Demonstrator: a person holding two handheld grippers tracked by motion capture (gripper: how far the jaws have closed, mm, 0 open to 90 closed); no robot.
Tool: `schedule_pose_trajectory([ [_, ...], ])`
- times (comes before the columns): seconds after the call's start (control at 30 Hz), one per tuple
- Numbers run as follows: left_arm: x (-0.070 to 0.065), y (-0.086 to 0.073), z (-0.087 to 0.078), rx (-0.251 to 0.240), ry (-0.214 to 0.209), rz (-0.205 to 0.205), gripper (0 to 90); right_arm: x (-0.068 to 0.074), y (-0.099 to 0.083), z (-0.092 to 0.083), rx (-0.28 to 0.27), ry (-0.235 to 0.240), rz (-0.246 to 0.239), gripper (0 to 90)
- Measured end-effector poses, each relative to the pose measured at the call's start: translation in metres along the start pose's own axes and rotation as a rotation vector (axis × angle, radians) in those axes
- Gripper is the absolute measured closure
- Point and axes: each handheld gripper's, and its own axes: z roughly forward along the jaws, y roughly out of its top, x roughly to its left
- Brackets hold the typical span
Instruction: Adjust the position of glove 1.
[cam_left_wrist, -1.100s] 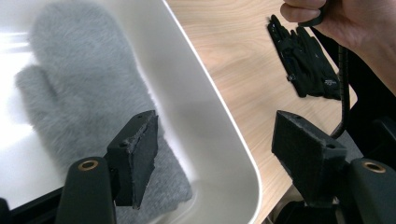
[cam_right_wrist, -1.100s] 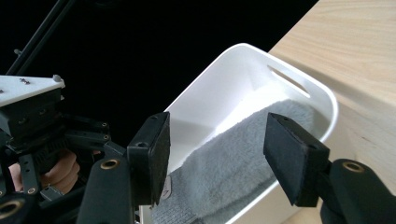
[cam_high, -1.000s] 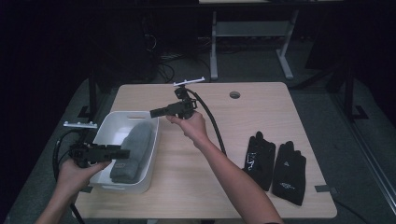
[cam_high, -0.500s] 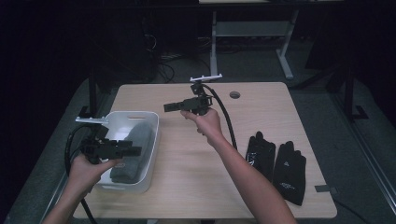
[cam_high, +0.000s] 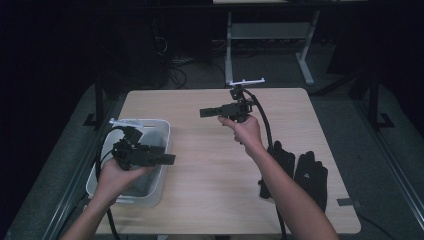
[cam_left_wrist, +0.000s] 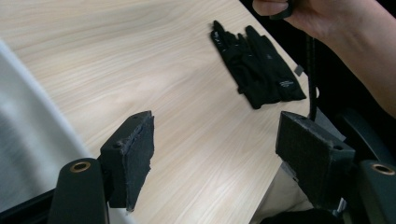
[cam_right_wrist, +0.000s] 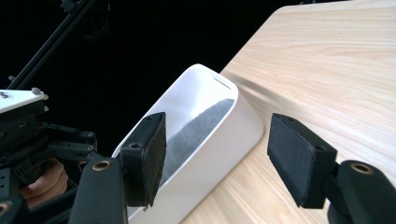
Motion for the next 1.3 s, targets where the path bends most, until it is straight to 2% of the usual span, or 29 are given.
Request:
schedule_pose_trajectory([
  [0.27, -0.015, 0.014, 0.026, 0.017, -0.037, 0.032, 27.3, -0.01, -0.01, -0.039, -0.034, -0.039, 0.009, 36.9],
  [0.3, -0.019, 0.017, 0.033, 0.023, -0.047, 0.041, 27.3, -0.012, -0.012, -0.045, -0.037, -0.046, 0.011, 36.9],
  [0.4, -0.023, 0.019, 0.04, 0.025, -0.057, 0.045, 27.3, -0.014, -0.014, -0.053, -0.045, -0.055, 0.015, 36.9],
  [0.43, -0.026, 0.022, 0.047, 0.032, -0.067, 0.057, 27.3, -0.017, -0.018, -0.063, -0.052, -0.066, 0.018, 36.9],
  [0.73, -0.036, 0.028, 0.071, 0.043, -0.09, 0.084, 27.0, -0.027, -0.032, -0.092, -0.061, -0.112, 0.032, 36.6],
  [0.77, -0.038, 0.028, 0.075, 0.042, -0.092, 0.085, 27.0, -0.029, -0.035, -0.099, -0.059, -0.12, 0.037, 36.5],
  [0.93, -0.042, 0.031, 0.083, 0.046, -0.099, 0.089, 26.9, -0.031, -0.041, -0.109, -0.067, -0.136, 0.034, 36.3],
  [1.3, -0.053, 0.035, 0.11, 0.049, -0.121, 0.102, 26.5, -0.041, -0.061, -0.144, -0.083, -0.192, 0.038, 35.8],
])
